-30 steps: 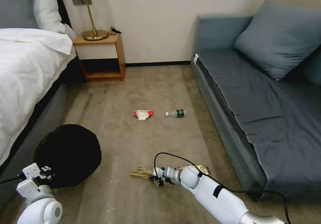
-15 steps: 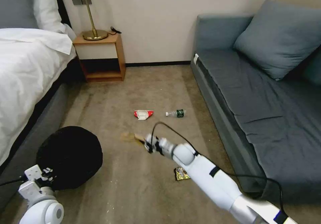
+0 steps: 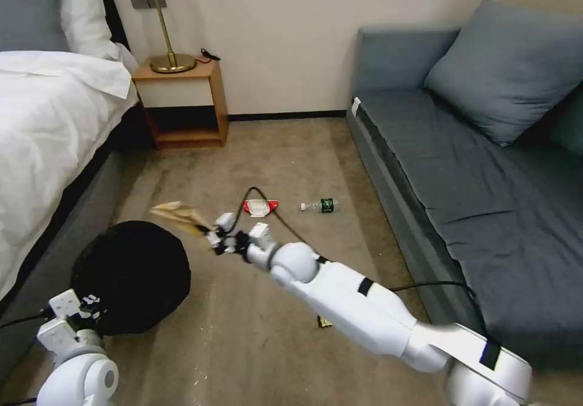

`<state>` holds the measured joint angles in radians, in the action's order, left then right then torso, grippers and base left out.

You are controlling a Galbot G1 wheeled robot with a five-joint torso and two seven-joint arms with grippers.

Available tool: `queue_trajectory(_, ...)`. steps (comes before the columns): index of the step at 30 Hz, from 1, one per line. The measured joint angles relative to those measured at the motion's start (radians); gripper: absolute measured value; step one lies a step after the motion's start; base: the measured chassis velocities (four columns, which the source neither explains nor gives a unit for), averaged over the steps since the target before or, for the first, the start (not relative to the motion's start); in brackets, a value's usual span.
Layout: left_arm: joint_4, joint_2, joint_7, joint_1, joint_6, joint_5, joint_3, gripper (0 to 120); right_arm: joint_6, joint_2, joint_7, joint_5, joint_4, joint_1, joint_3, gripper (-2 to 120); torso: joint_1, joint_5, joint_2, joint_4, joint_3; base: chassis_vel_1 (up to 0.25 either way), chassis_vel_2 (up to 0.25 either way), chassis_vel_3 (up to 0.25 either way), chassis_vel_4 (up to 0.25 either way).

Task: Pick up the trash bin, then pick up the garbage on the floor and place it into the trash bin.

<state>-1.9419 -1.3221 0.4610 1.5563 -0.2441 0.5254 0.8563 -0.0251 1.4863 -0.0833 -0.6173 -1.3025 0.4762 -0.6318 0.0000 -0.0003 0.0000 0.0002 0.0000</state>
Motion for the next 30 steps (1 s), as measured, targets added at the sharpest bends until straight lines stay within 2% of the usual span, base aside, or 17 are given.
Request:
queue_trajectory(7,-0.026,-0.005,-0.012,0.006,-0.001,0.004,0.000,1,0.018,0.062,0.037,0.024,0.035,0.019,-0.055,0,0.000,0.0001,0.000,-0.0001,0.000,0.000,0.000,0.000,0.000)
queue_trajectory(19,-0.050,-0.022,-0.024,0.024,0.009,0.008,-0.004,1,0.024,0.072,0.128,0.126,0.072,0.032,-0.083,1,0.000,0.0002,0.000,-0.0003,0.000,0.000,0.000,0.000,0.000)
queue_trajectory(22,-0.052,-0.028,-0.024,0.021,0.009,0.004,-0.005,1,0.023,0.071,0.137,0.147,0.071,0.042,-0.093,16,0.000,0.0002,0.000,-0.0002,0.000,0.000,0.000,0.000,0.000)
queue_trajectory(25,-0.053,-0.028,-0.024,0.021,0.009,0.004,-0.005,1,0.023,0.071,0.141,0.156,0.070,0.048,-0.095,22,0.000,0.0003,0.000,-0.0003,0.000,0.000,0.000,0.000,0.000)
queue_trajectory(27,-0.053,-0.027,-0.024,0.021,0.009,0.003,-0.004,1,0.025,0.071,0.144,0.168,0.070,0.054,-0.096,33,0.000,0.0002,0.000,-0.0003,0.000,0.000,0.000,0.000,0.000)
queue_trajectory(28,-0.053,-0.027,-0.024,0.021,0.009,0.003,-0.004,1,0.025,0.071,0.144,0.168,0.070,0.054,-0.096,33,0.000,0.0002,0.000,-0.0003,0.000,0.000,0.000,0.000,0.000)
queue_trajectory(30,-0.053,-0.026,-0.024,0.022,0.009,0.003,-0.001,1,0.029,0.070,0.144,0.177,0.070,0.056,-0.095,42,0.000,0.0003,0.000,-0.0003,0.000,0.000,0.000,0.000,0.000)
